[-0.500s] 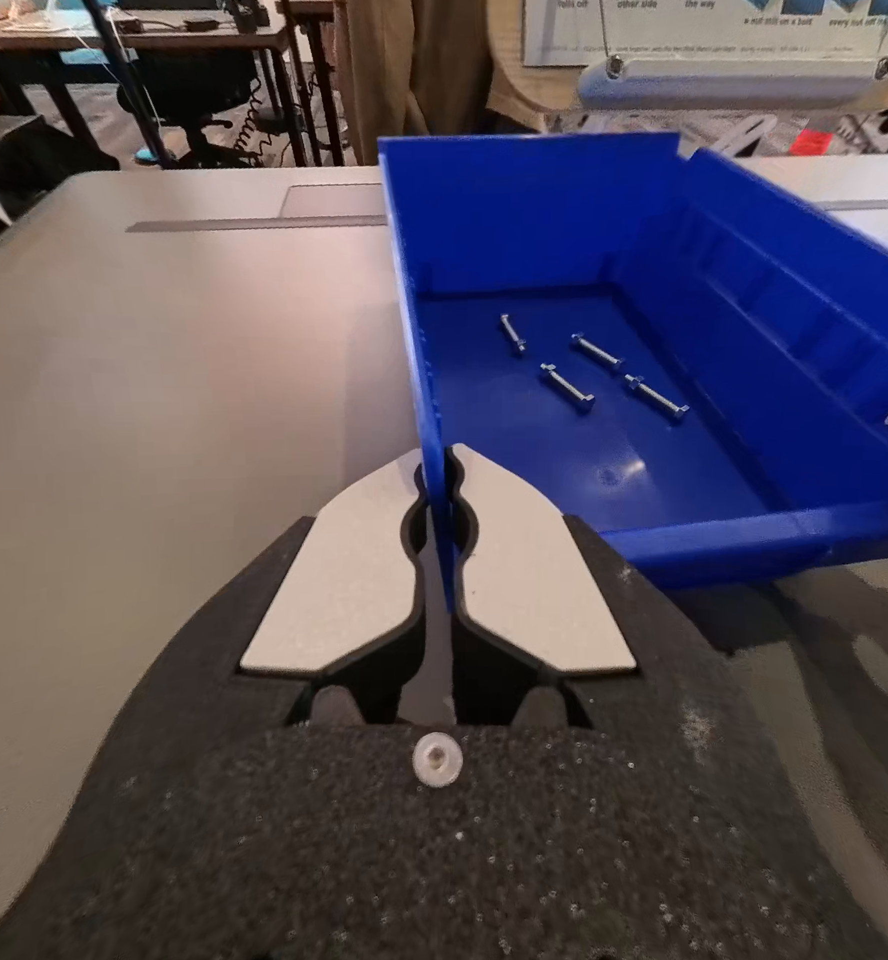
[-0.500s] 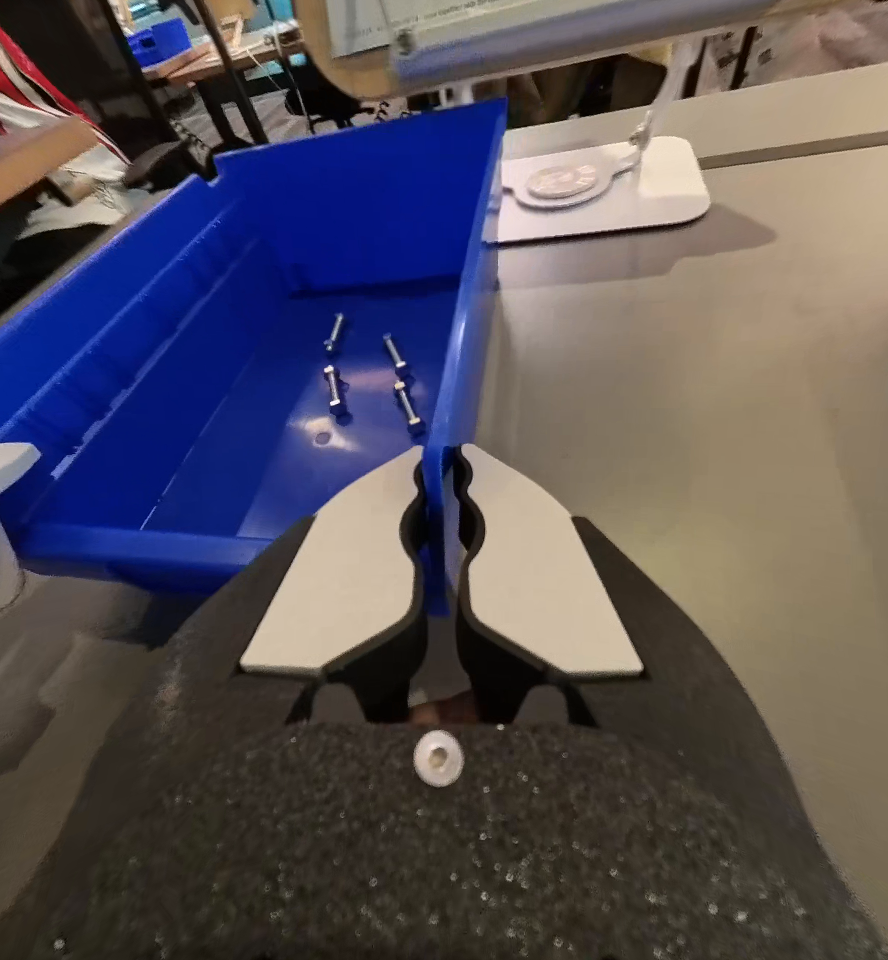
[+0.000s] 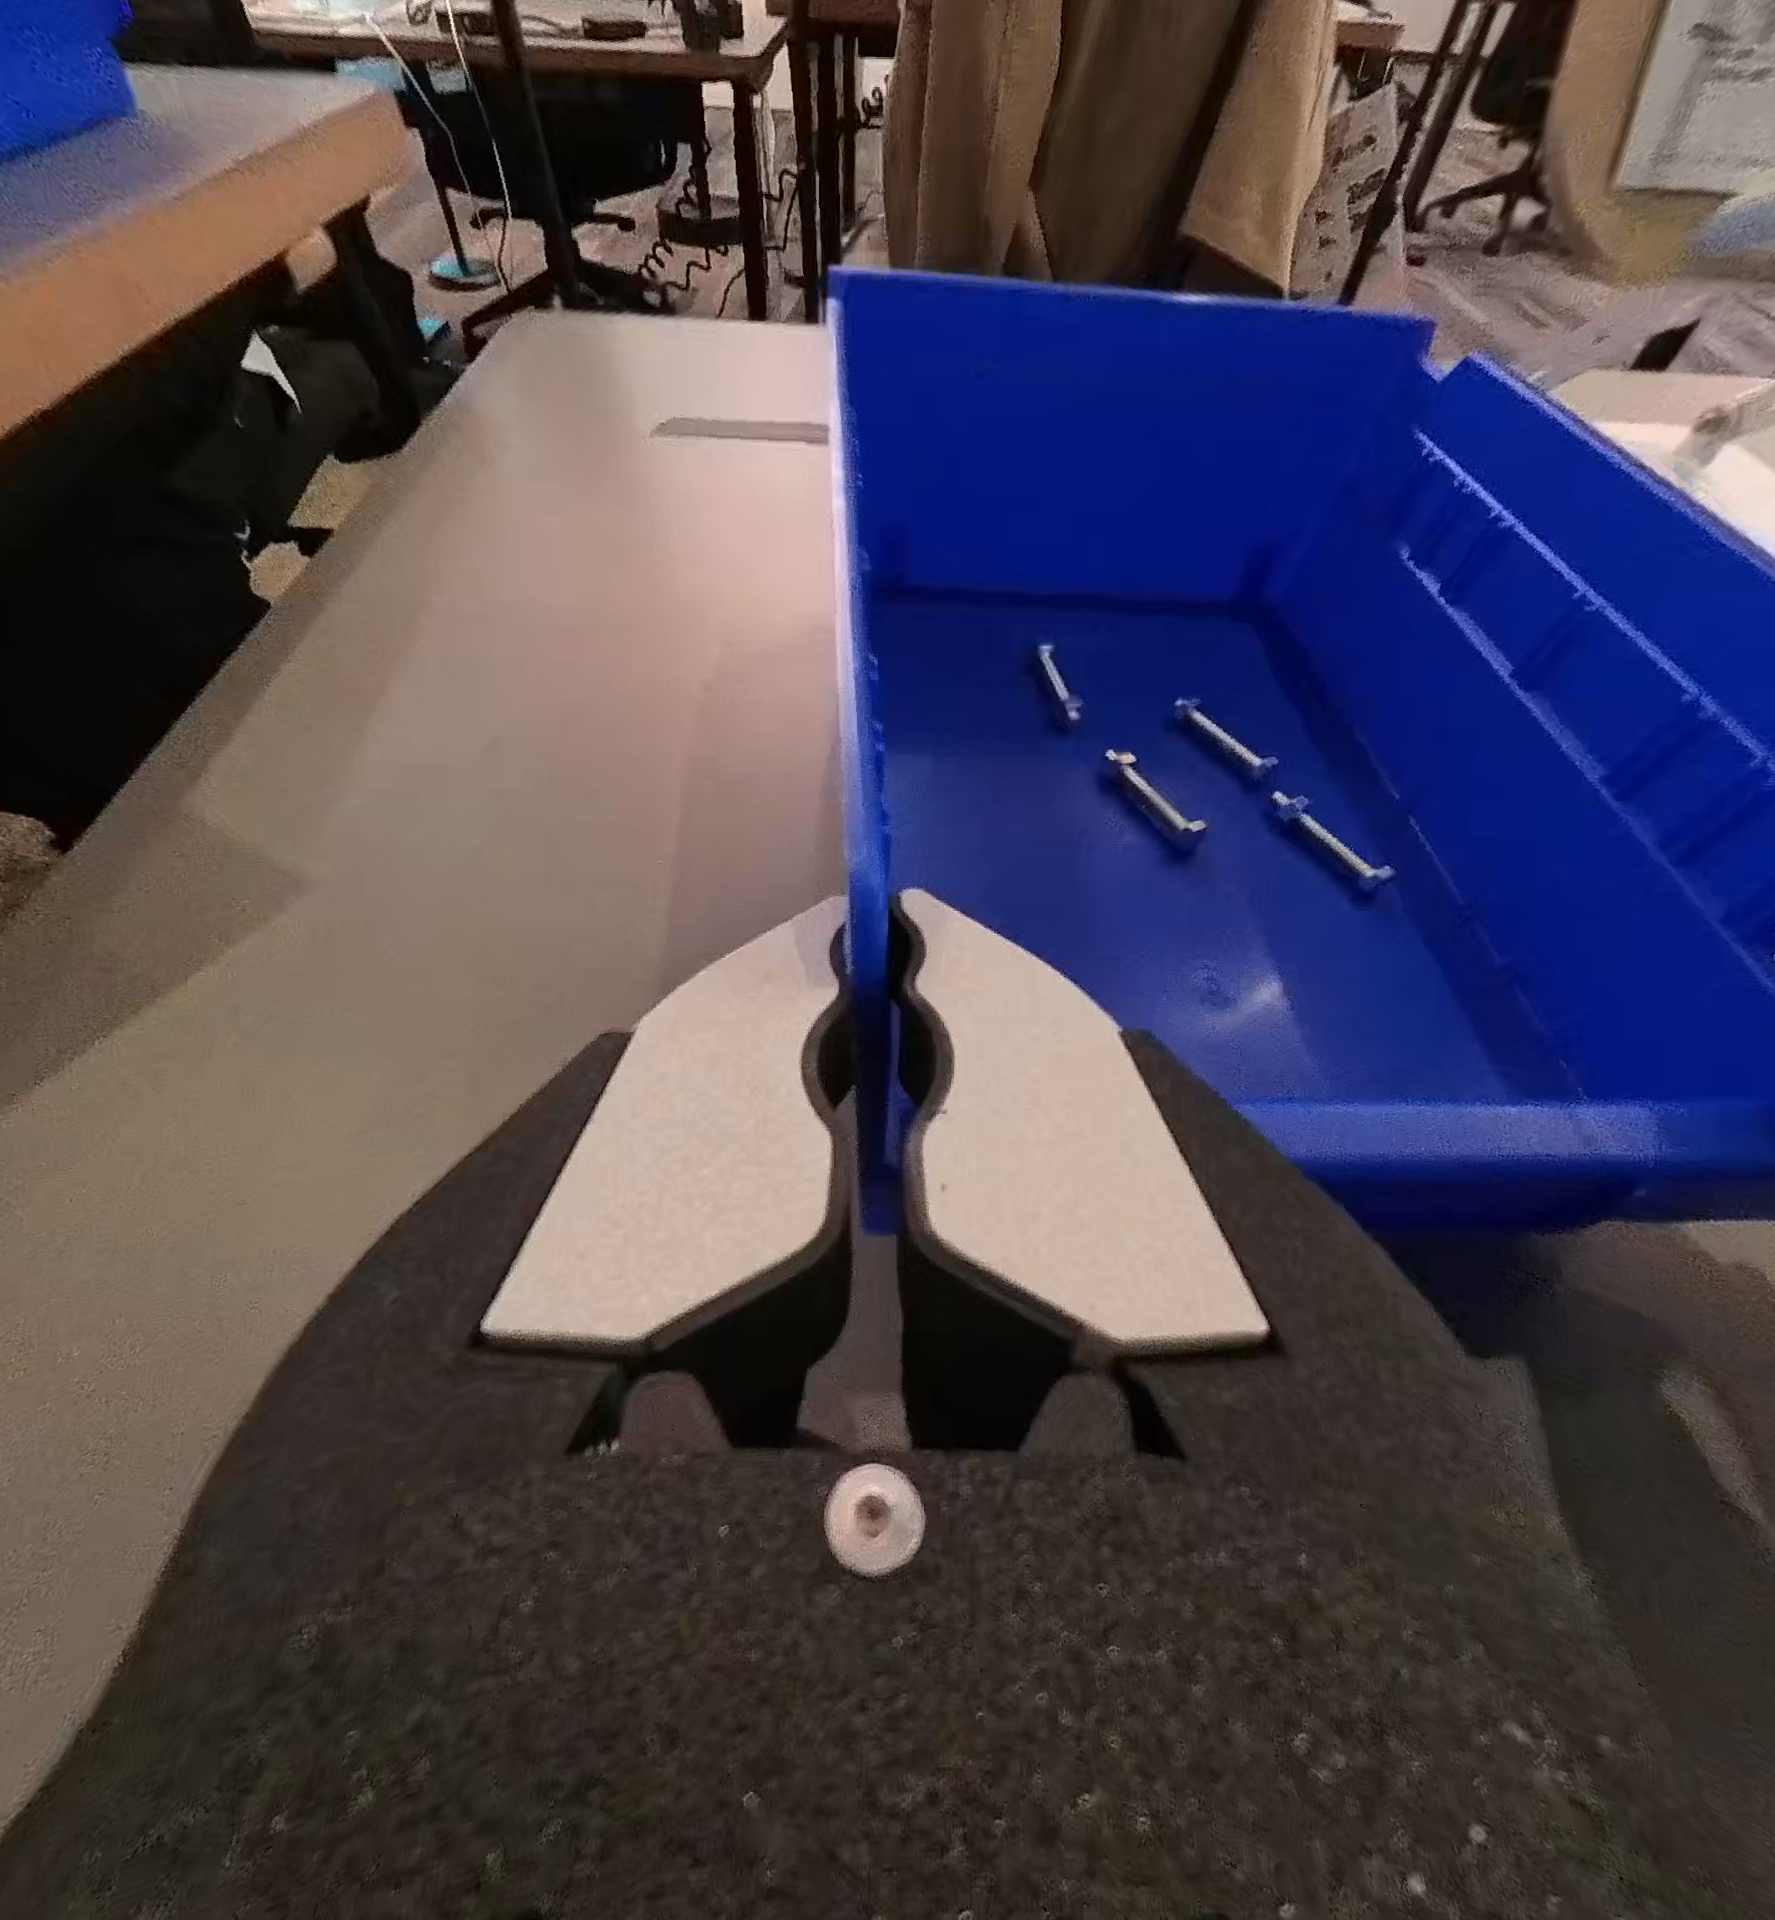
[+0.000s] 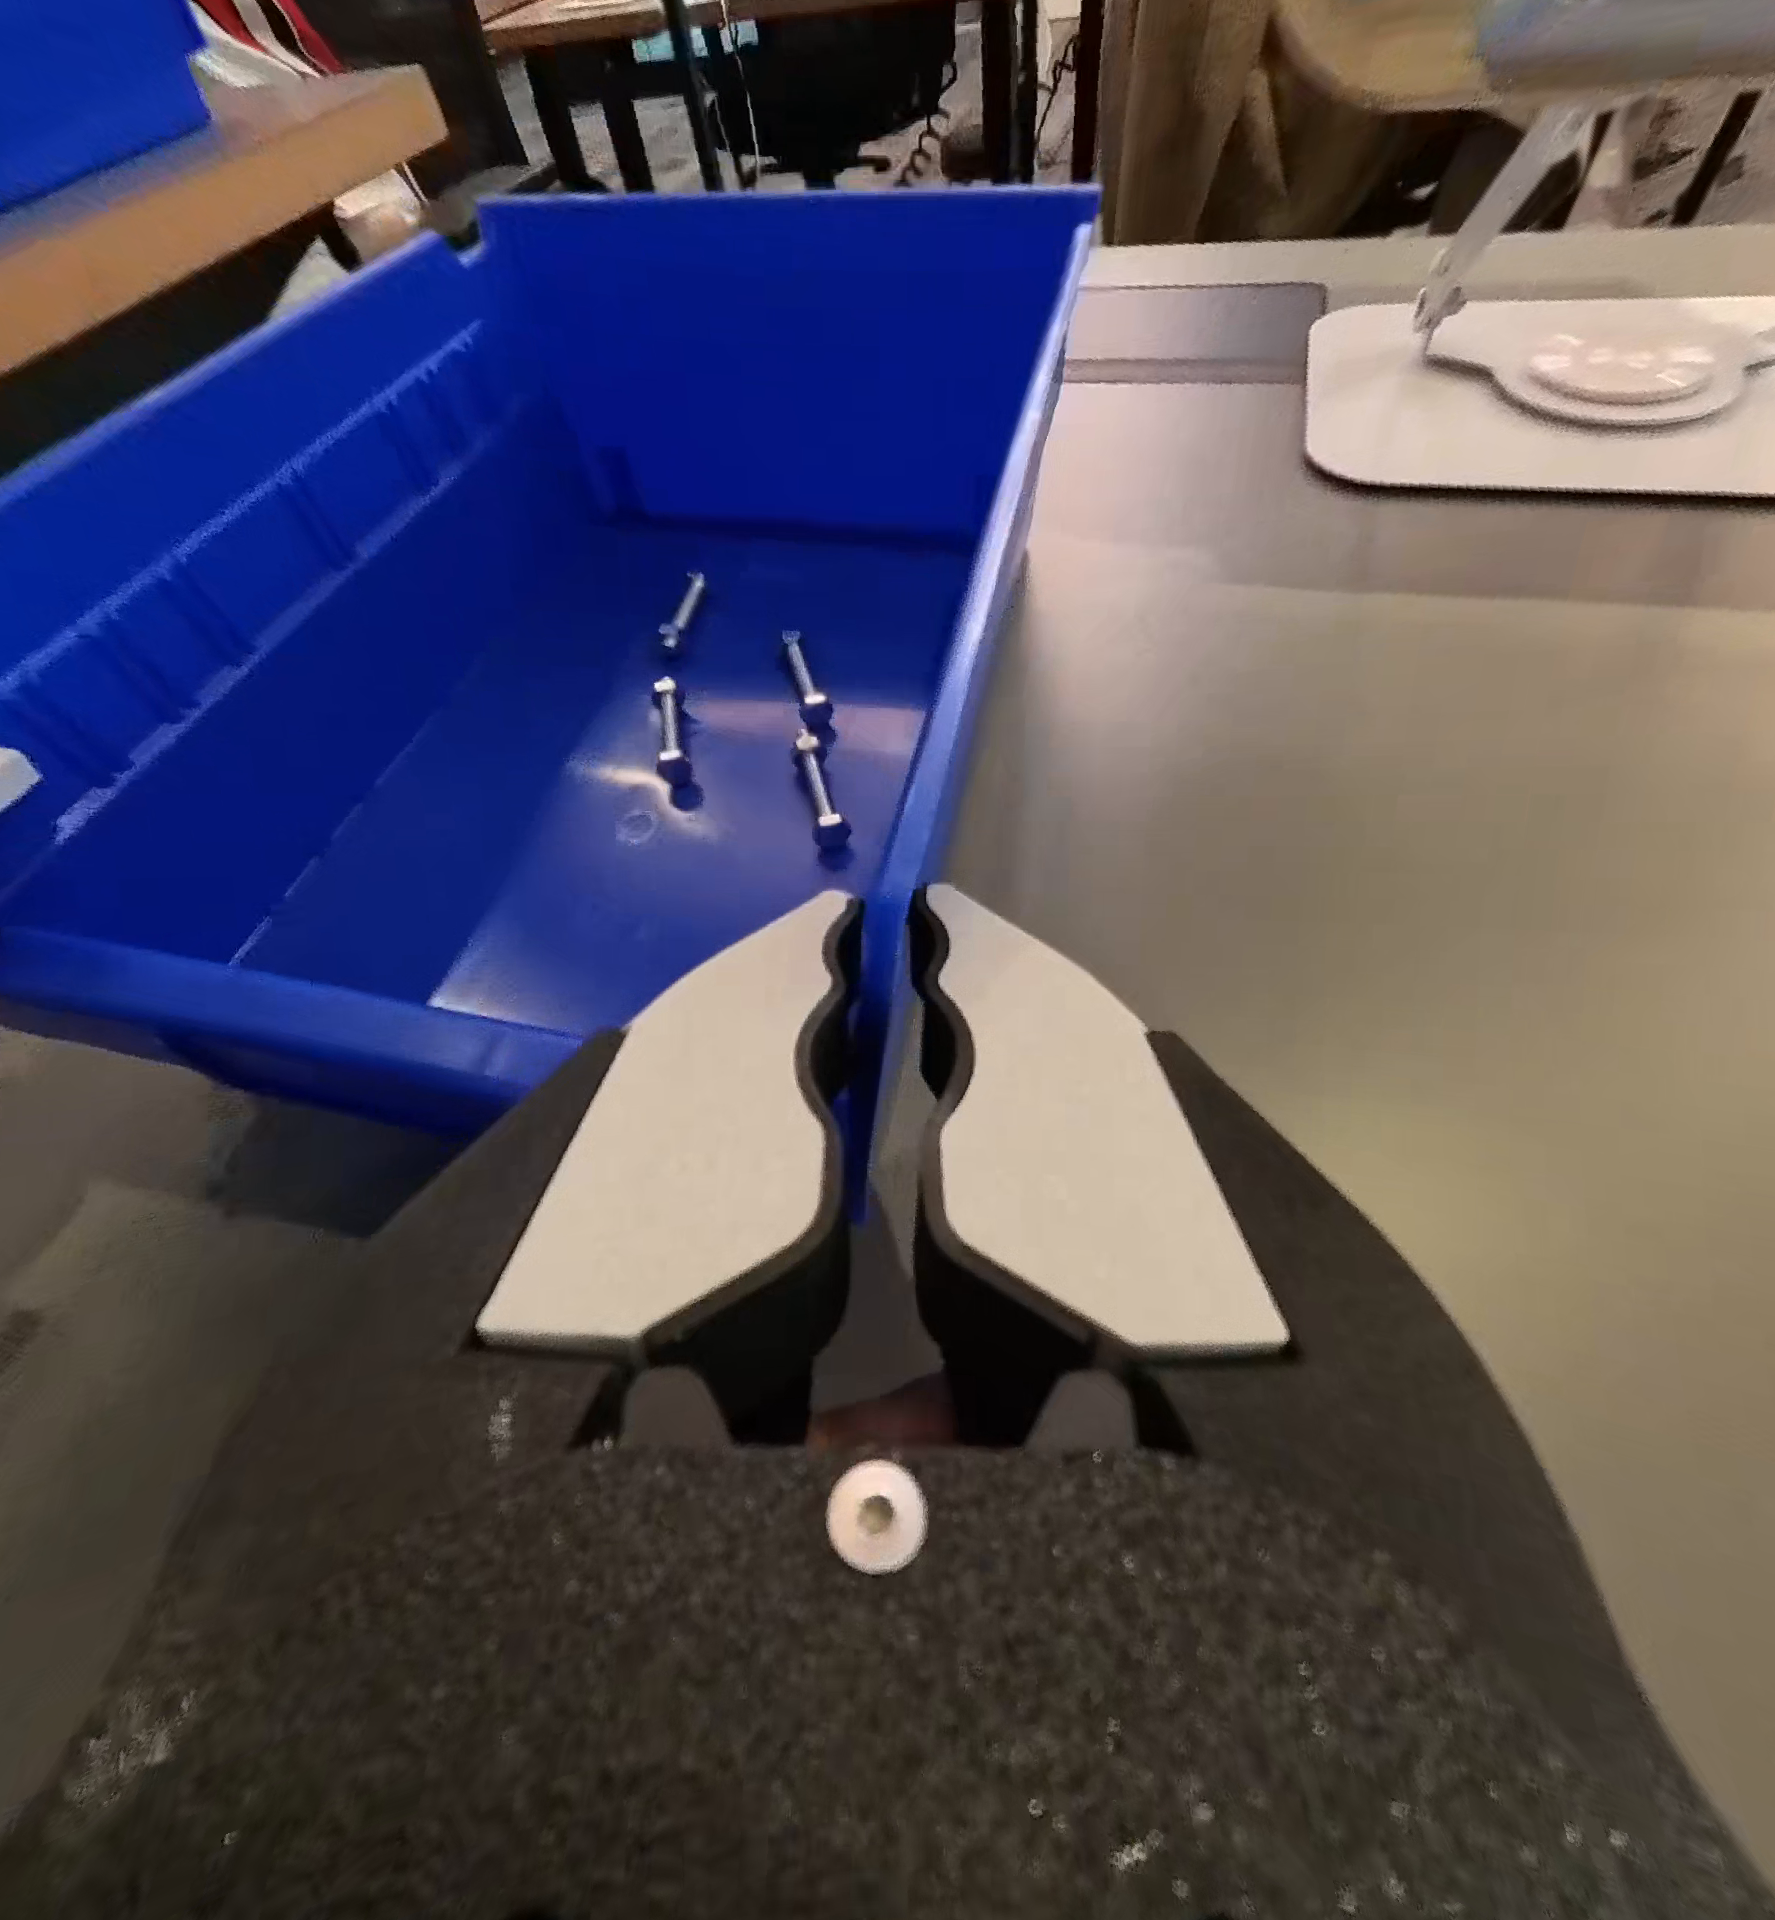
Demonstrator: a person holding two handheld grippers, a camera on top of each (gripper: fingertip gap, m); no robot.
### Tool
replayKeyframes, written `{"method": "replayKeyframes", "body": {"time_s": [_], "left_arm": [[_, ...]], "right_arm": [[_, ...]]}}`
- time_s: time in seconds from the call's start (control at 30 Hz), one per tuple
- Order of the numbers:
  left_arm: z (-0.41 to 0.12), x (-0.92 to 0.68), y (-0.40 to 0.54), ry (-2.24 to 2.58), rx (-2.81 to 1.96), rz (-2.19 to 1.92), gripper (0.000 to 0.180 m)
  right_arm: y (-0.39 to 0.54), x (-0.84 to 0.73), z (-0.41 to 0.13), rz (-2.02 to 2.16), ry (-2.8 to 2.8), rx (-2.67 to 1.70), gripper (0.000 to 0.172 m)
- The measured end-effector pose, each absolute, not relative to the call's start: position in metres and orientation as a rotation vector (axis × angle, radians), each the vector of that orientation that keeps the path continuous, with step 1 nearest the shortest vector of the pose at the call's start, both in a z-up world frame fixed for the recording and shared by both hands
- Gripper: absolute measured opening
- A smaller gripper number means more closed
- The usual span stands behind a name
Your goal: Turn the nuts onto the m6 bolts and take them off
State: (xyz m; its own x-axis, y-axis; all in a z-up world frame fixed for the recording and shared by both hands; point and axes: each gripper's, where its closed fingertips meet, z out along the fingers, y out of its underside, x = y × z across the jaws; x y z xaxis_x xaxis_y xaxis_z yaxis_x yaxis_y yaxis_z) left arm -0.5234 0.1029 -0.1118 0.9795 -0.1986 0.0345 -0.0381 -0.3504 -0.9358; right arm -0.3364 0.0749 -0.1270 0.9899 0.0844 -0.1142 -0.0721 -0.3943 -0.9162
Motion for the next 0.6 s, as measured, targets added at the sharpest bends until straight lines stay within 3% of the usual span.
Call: {"method": "replayKeyframes", "body": {"time_s": [0.23,0.27,0.33,0.37,0.43,0.6], "left_arm": [[-0.124,-0.535,0.111,0.114,-1.929,-0.216,0.003],[-0.126,-0.534,0.111,0.117,-1.943,-0.209,0.011],[-0.125,-0.533,0.104,0.105,-1.963,-0.19,0.052],[-0.118,-0.533,0.097,0.084,-1.948,-0.187,0.063],[-0.091,-0.532,0.076,0.04,-1.856,-0.172,0.061],[-0.036,-0.425,0.023,0.24,-1.749,-0.291,0.056]], "right_arm": [[0.081,-0.349,-0.129,0.168,-0.017,-1.944,0.015],[0.081,-0.352,-0.128,0.182,-0.046,-1.945,0.022],[0.075,-0.352,-0.126,0.208,-0.088,-1.946,0.043],[0.068,-0.345,-0.122,0.188,-0.102,-1.931,0.053],[0.042,-0.332,-0.111,0.203,-0.17,-1.905,0.058],[-0.042,-0.242,-0.055,0.195,-0.266,-1.748,0.048]]}}
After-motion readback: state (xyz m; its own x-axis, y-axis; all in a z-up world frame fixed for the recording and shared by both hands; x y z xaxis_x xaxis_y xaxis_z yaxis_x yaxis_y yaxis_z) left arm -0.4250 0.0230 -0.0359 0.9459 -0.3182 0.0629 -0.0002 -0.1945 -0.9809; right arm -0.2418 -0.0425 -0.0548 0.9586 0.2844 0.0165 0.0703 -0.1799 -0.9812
